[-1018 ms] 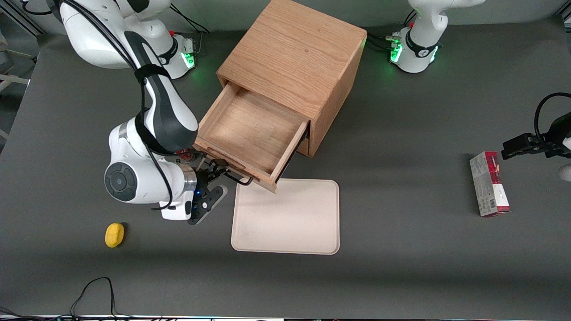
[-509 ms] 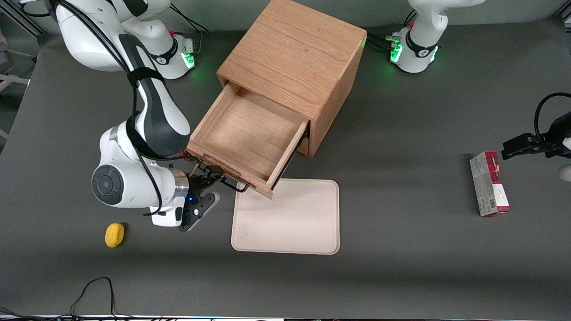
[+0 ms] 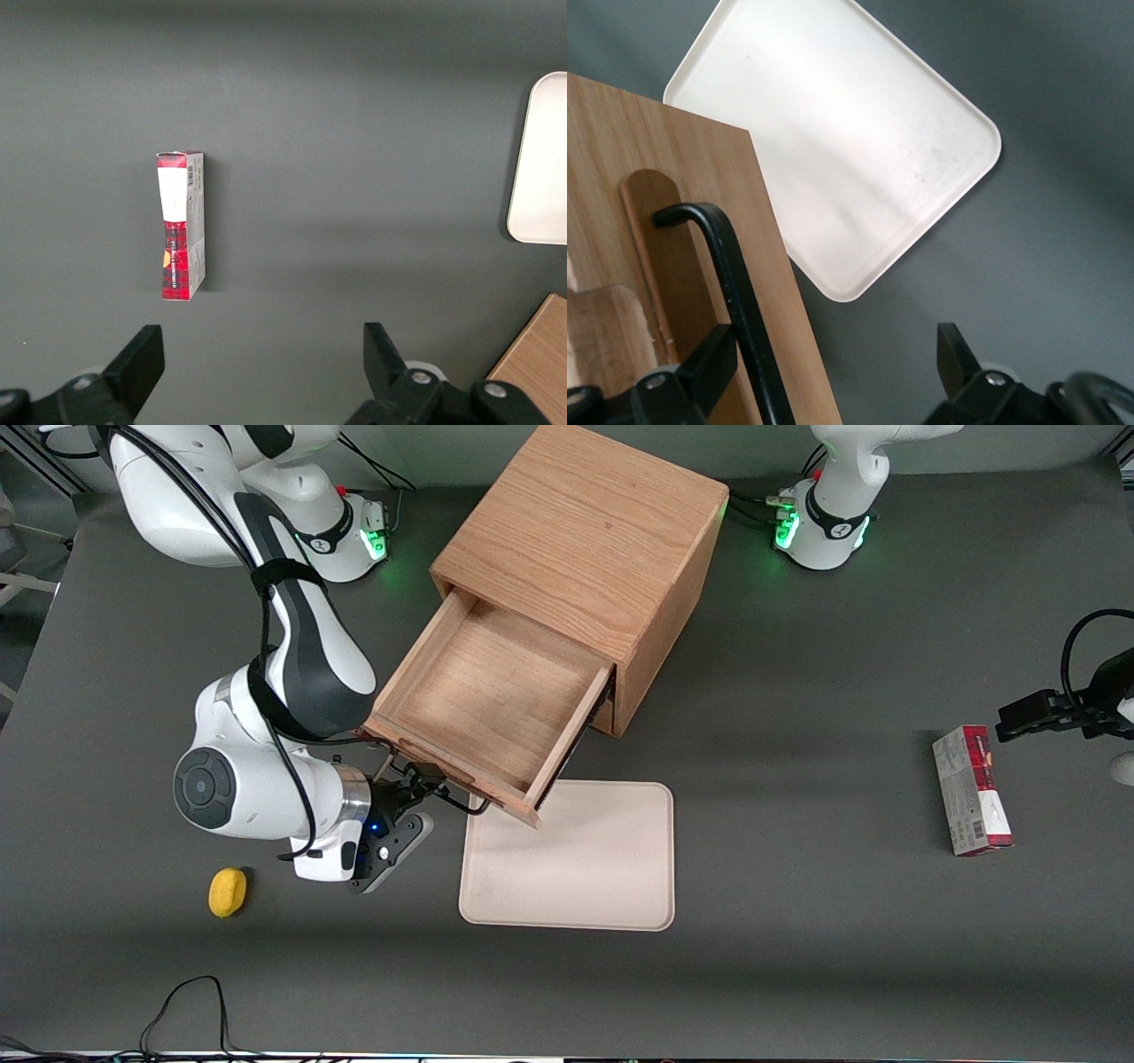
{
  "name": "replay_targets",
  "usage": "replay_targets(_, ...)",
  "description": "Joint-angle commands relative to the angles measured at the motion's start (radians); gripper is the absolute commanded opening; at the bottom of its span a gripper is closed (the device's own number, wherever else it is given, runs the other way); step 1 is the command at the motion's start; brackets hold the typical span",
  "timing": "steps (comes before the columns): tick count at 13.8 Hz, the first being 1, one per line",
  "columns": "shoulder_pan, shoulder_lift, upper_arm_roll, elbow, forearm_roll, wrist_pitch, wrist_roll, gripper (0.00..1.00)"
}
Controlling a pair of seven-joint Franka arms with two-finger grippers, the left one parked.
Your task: Open upper drawer
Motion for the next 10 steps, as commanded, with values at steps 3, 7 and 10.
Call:
replay_targets(3,-0.016,0.034,-0.004,0.036,0.006,0.025,-0.019,1.00)
replay_targets(7,-0.034,0.037,-0.004,0.036,0.004,0.042,-0.019,1.00)
replay_targets(10,-0.038,0.043,-0.004,0.051,0.004,0.042,-0.021,1.00)
